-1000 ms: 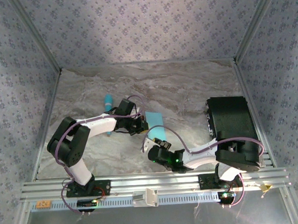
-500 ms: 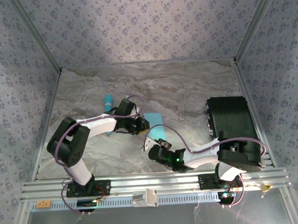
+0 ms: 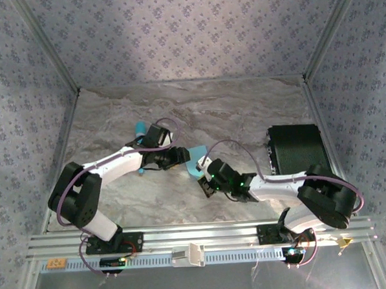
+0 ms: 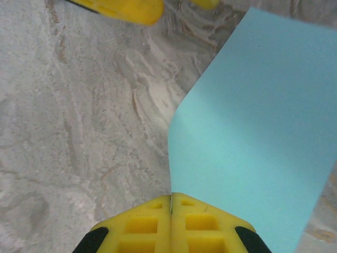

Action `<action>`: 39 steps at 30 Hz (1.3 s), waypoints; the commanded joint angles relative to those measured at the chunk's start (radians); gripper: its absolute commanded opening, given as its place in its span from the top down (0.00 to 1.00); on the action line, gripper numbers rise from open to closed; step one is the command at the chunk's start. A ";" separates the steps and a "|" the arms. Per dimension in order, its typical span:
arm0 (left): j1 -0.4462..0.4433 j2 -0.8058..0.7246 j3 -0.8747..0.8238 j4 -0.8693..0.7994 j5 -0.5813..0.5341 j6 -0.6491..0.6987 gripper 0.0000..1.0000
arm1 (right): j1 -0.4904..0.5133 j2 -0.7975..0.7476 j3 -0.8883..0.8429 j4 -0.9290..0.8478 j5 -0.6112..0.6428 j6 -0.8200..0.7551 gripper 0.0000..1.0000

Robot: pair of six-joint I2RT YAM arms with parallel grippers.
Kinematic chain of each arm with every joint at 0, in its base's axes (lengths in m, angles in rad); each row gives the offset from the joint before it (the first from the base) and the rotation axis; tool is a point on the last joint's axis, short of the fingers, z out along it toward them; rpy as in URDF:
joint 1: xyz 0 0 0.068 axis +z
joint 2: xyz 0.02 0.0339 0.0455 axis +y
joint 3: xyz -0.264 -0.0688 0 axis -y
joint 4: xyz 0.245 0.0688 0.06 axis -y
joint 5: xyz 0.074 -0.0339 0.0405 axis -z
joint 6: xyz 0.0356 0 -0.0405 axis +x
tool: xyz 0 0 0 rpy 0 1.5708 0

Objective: Fold a paper plane with a square sheet of paper (pick it up from the middle)
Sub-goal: Third fold the triangle at the center of the table.

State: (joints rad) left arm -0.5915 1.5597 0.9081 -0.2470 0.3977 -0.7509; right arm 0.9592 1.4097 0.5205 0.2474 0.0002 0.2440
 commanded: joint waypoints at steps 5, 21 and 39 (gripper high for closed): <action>0.004 0.034 0.079 -0.031 0.023 0.045 0.50 | -0.079 0.007 0.047 -0.065 -0.322 0.143 0.97; 0.005 0.278 0.236 -0.020 0.190 0.115 0.77 | -0.119 0.101 0.034 0.097 -0.446 0.273 0.97; -0.002 0.437 0.216 -0.049 0.152 0.178 0.83 | -0.176 0.156 0.032 0.129 -0.476 0.267 0.96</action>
State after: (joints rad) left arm -0.5892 1.9537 1.1362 -0.2592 0.5835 -0.6022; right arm 0.8047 1.5543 0.5488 0.3859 -0.4576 0.5247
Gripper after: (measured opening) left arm 0.172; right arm 0.052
